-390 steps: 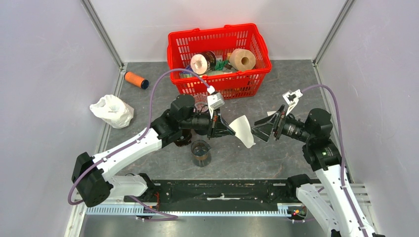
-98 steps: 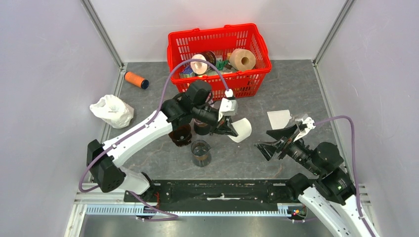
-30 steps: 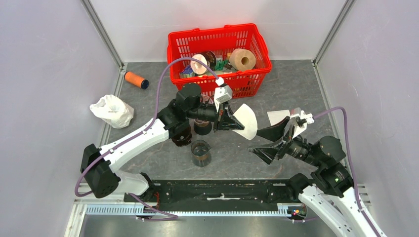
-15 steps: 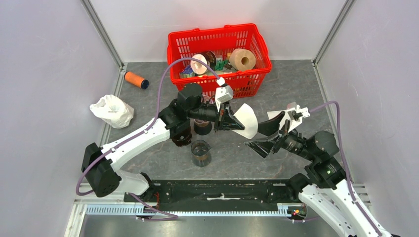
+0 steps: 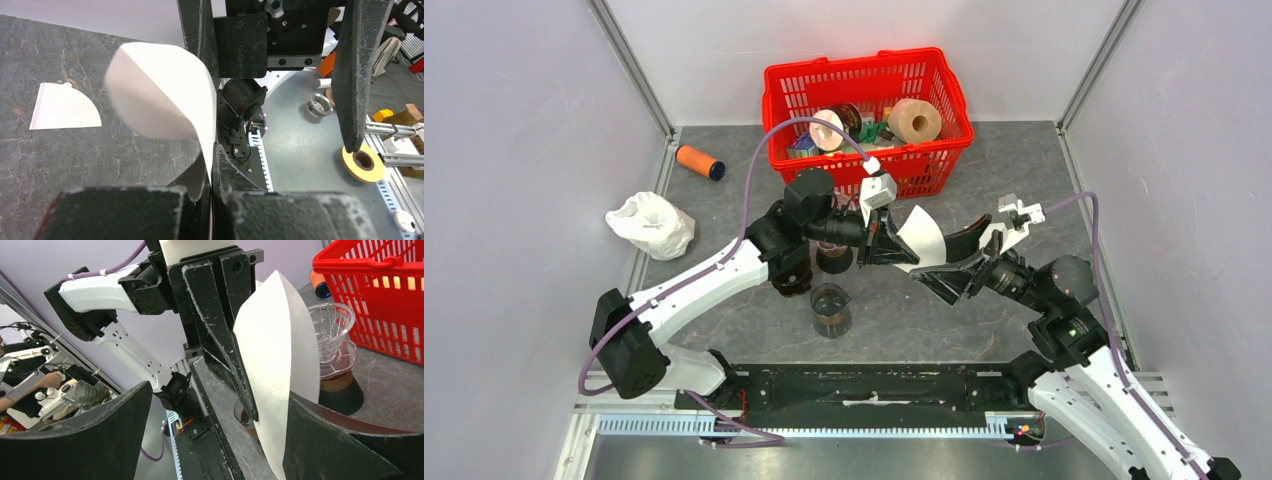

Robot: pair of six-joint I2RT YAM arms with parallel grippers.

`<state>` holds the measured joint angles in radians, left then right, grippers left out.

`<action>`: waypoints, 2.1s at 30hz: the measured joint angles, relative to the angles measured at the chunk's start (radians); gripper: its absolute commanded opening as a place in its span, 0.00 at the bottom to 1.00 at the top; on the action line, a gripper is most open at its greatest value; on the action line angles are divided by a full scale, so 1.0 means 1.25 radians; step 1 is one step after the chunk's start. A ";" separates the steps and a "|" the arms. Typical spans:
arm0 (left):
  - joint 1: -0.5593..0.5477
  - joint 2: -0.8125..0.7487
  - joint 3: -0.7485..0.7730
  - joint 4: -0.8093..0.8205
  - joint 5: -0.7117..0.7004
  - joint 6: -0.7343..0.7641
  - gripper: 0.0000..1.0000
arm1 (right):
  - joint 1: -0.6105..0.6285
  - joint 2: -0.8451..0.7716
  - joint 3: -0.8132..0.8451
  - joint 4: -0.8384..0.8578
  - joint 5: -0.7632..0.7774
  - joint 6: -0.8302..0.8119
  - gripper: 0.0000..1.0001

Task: Place the coffee filter in the dripper

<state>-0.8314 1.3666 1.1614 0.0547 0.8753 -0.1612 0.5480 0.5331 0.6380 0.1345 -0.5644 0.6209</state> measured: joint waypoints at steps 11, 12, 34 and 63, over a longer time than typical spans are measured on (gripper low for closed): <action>0.000 0.000 -0.005 0.003 0.028 -0.005 0.02 | 0.000 0.057 -0.008 0.031 -0.013 0.029 0.53; 0.001 0.000 -0.007 0.005 0.036 -0.005 0.02 | 0.000 0.061 -0.008 0.030 -0.014 0.031 0.49; 0.000 0.000 -0.029 0.022 0.093 -0.004 0.02 | 0.000 0.055 -0.028 0.043 -0.026 0.036 0.30; 0.000 -0.030 -0.072 0.033 0.090 -0.005 0.44 | 0.000 0.030 -0.034 0.015 -0.057 -0.073 0.00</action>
<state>-0.8314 1.3293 1.0714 0.0959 0.9882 -0.1669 0.5480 0.5705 0.5953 0.1528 -0.6357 0.5301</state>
